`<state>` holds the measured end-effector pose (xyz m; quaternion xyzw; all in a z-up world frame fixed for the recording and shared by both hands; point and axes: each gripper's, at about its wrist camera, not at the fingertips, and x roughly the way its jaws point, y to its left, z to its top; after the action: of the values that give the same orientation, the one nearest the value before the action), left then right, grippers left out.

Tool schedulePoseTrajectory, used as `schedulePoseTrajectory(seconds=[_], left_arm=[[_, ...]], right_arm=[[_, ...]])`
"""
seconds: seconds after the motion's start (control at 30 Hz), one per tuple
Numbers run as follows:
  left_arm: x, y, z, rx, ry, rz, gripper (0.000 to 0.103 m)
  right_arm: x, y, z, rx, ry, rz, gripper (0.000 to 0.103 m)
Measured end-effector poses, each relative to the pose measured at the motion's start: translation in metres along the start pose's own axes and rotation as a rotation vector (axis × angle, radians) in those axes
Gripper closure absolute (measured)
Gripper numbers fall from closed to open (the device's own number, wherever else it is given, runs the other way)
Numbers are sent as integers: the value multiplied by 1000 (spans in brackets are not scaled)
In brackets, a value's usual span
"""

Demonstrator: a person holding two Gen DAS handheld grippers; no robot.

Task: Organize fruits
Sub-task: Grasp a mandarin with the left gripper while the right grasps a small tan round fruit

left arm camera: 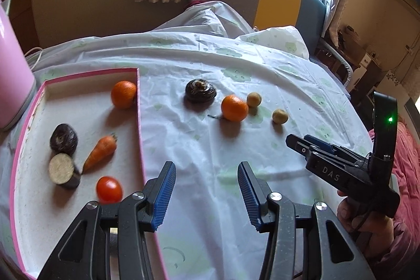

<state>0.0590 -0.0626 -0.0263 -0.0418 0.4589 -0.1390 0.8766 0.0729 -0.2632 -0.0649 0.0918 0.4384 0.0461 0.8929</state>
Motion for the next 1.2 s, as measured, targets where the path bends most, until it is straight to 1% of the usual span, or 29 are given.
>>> schedulePoseTrajectory(seconds=[0.1,0.17,0.4,0.43,0.47,0.6,0.7,0.8,1.07,1.2], left_arm=[[9,-5,7,-3,10,-14,53],[14,-8,11,-8,13,-25,53],[30,-14,20,-21,31,-38,53],[32,-14,22,-23,33,-47,53],[34,-15,24,-28,35,-55,53],[45,-19,34,-38,29,-63,53],[53,-25,43,-35,16,-63,53],[63,-33,52,-16,7,-57,53],[93,-38,66,-18,-3,-30,51],[106,-37,66,-23,26,6,51]], right_arm=[[5,-1,11,-9,-8,-3,60],[10,-1,18,-14,-11,-9,64],[39,0,37,-20,11,7,65],[42,0,37,-28,15,2,70],[43,0,37,-28,12,3,77],[38,-5,29,-34,-8,12,78],[35,-12,26,-10,-22,34,78],[38,-16,26,8,-11,66,77],[42,-13,26,-9,-1,48,75],[41,-15,25,-2,-7,57,75]])
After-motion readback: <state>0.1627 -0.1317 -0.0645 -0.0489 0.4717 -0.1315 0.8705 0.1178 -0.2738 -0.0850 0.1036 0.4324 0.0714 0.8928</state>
